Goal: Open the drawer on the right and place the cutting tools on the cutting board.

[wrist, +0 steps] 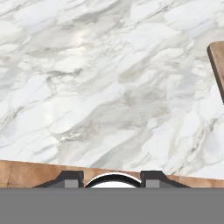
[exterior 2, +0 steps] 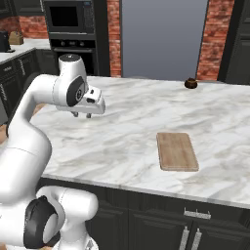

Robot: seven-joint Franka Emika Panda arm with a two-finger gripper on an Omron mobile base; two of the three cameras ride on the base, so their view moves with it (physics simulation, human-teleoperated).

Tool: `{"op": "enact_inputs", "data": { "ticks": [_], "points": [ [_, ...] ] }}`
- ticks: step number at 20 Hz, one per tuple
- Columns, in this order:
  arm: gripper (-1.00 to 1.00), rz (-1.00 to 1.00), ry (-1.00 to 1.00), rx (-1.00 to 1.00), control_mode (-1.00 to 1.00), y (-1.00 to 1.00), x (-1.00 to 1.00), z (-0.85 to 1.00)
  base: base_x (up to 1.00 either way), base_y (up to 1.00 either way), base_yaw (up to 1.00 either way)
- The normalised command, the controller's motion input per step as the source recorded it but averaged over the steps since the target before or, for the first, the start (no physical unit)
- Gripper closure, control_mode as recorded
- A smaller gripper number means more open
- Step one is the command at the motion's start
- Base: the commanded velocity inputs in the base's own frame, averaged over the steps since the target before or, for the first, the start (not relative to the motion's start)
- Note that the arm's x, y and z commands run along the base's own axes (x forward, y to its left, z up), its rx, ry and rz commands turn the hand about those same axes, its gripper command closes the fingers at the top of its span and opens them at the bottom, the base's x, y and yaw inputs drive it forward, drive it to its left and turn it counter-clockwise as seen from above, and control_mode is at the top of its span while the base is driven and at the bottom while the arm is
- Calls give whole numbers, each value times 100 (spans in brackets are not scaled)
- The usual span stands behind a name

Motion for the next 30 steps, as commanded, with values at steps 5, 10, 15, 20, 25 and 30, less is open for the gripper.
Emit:
{"op": "enact_inputs", "data": {
  "ticks": [5, 10, 15, 20, 25, 30],
  "points": [
    [-100, -7, -4, 10, -100, -49, -32, -8, 0, 0, 0],
    [-100, -24, -12, 29, -100, -100, -74, -24, 0, 0, 0],
    [-100, -26, -9, 23, -100, -100, -72, -34, 0, 0, 0],
    [-100, -29, -4, 22, -100, -100, -65, -44, 0, 0, 0],
    [-100, -33, -2, 20, -100, -100, -55, -48, 0, 0, 0],
    [-100, -38, 0, 21, -100, -100, -43, -52, 0, 0, 0]
  ]
}}
